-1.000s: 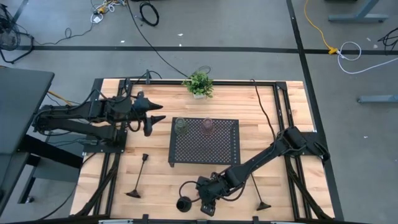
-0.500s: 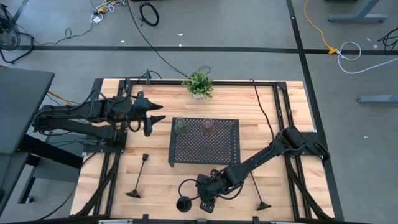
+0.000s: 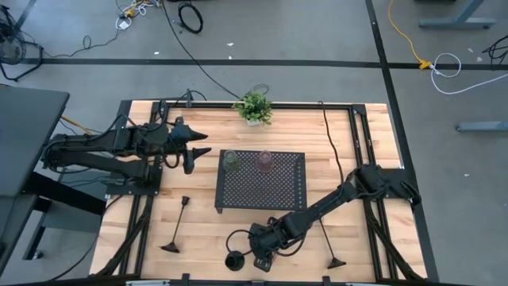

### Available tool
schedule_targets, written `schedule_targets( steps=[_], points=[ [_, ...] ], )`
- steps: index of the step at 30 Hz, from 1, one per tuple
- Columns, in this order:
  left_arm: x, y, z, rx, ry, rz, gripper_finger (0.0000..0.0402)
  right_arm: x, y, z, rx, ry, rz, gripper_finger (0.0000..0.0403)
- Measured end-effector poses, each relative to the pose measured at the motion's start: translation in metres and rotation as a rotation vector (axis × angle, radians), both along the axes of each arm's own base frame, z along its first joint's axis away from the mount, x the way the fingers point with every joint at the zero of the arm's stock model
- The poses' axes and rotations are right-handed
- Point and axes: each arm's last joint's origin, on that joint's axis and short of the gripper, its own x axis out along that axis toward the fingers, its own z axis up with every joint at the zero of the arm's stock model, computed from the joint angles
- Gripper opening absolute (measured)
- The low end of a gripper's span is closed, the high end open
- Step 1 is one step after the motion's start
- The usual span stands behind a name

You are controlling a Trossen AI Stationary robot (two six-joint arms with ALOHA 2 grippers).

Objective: Pick & Place candle stick holders
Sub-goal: Put the pink glass candle holder on the shelf aligned with the other glass candle holders

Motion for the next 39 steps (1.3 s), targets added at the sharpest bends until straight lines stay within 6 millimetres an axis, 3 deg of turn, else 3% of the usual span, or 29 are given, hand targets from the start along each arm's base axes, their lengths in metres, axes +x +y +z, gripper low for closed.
schedule_targets(
  steps=[11,20,39],
  points=[
    [0.0,0.0,0.0,0.0,0.001,0.0,0.0225,0.002,-0.001,-0.018,-0.023,0.043,-0.013,0.0217],
    [-0.001,0.0,-0.001,0.0,0.015,0.0,0.0225,0.002,-0.002,-0.018,-0.013,0.06,-0.01,0.0123],
    [-0.001,0.0,-0.001,-0.001,0.014,0.0,0.0225,0.0,-0.002,-0.01,0.026,0.055,0.032,0.0119]
  ],
)
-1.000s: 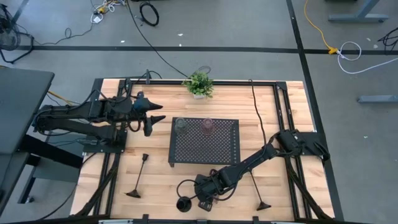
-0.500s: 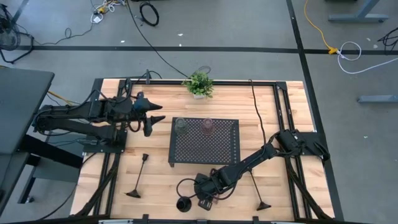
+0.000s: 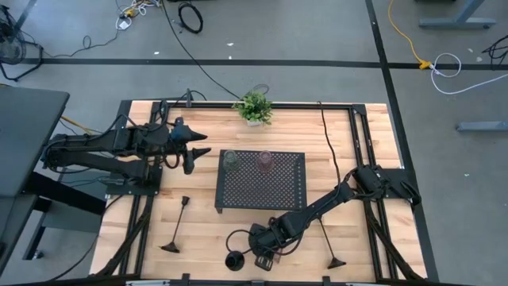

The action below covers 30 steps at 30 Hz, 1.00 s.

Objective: Pick & Place candle stick holders
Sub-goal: Put the pink glass candle holder on the shelf aligned with the other glass candle holders

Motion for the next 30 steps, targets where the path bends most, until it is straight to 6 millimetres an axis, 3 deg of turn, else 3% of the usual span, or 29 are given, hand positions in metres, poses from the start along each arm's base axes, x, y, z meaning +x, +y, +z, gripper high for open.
schedule_targets(
  steps=[18,30],
  points=[
    [0.0,0.0,0.0,-0.001,0.0,0.001,0.0225,-0.001,0.002,0.015,-0.052,-0.057,0.042,0.0116],
    [0.0,0.0,0.0,-0.001,-0.001,0.001,0.0225,-0.02,-0.004,0.084,-0.165,-0.251,0.012,0.0116]
  ],
)
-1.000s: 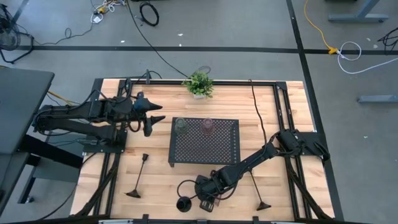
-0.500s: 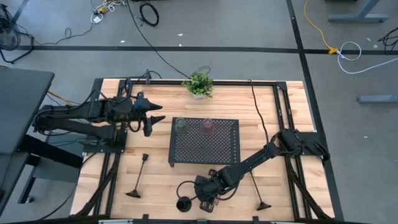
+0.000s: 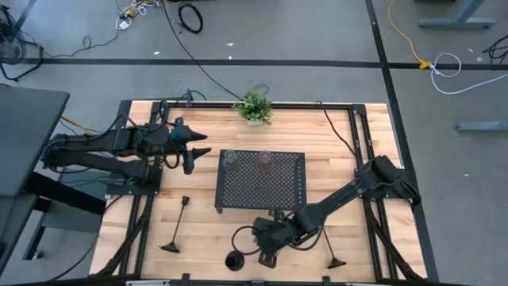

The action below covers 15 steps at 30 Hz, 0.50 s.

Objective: Pick & Place candle stick holders
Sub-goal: Put the pink glass candle holder on the shelf aligned with the other glass candle holders

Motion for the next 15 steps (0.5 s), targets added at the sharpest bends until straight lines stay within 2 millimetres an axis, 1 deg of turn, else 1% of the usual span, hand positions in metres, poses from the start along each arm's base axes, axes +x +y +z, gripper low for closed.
schedule_targets(
  steps=[4,8,11,15],
  points=[
    [0.0,0.0,0.0,0.0,0.0,0.0,0.0225,-0.01,-0.001,0.024,-0.042,-0.087,-0.025,0.0116],
    [0.0,0.0,0.0,0.0,0.0,0.0,0.0225,-0.022,-0.001,0.043,-0.139,-0.169,-0.075,0.0116],
    [0.0,0.0,0.0,0.0,0.0,0.0,0.0225,-0.03,0.001,0.052,-0.225,-0.228,-0.131,0.0116],
    [0.0,0.0,0.0,0.0,0.0,0.0,0.0225,-0.038,0.005,0.058,-0.3,-0.285,-0.176,0.0116]
  ],
)
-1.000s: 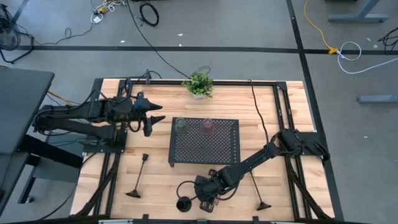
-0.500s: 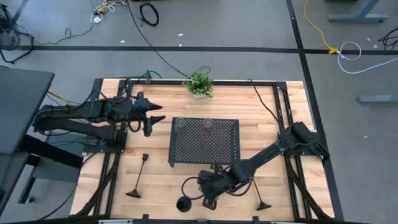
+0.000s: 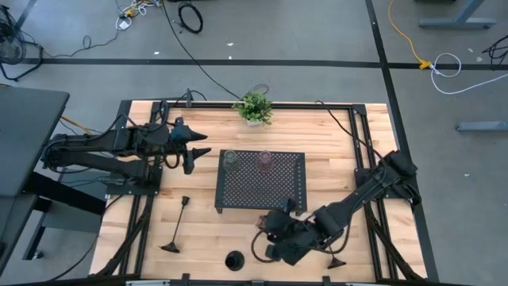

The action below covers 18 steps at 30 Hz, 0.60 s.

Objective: Pick & Place candle stick holders
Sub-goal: Put the pink glass candle holder on the shelf aligned with the other glass candle holders

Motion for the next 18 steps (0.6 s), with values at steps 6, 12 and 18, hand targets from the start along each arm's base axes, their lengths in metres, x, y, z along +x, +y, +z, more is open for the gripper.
schedule_targets(
  steps=[6,12,18],
  points=[
    [0.0,0.0,0.0,-0.004,-0.001,0.002,0.0225,-0.011,0.004,0.009,-0.109,-0.094,-0.091,0.0116],
    [0.0,0.0,0.0,-0.006,-0.002,0.003,0.0225,-0.028,0.007,0.013,-0.208,-0.174,-0.218,0.0116],
    [0.0,0.0,0.0,-0.007,-0.002,0.003,0.0225,-0.04,0.008,0.013,-0.268,-0.247,-0.315,0.0116]
  ],
)
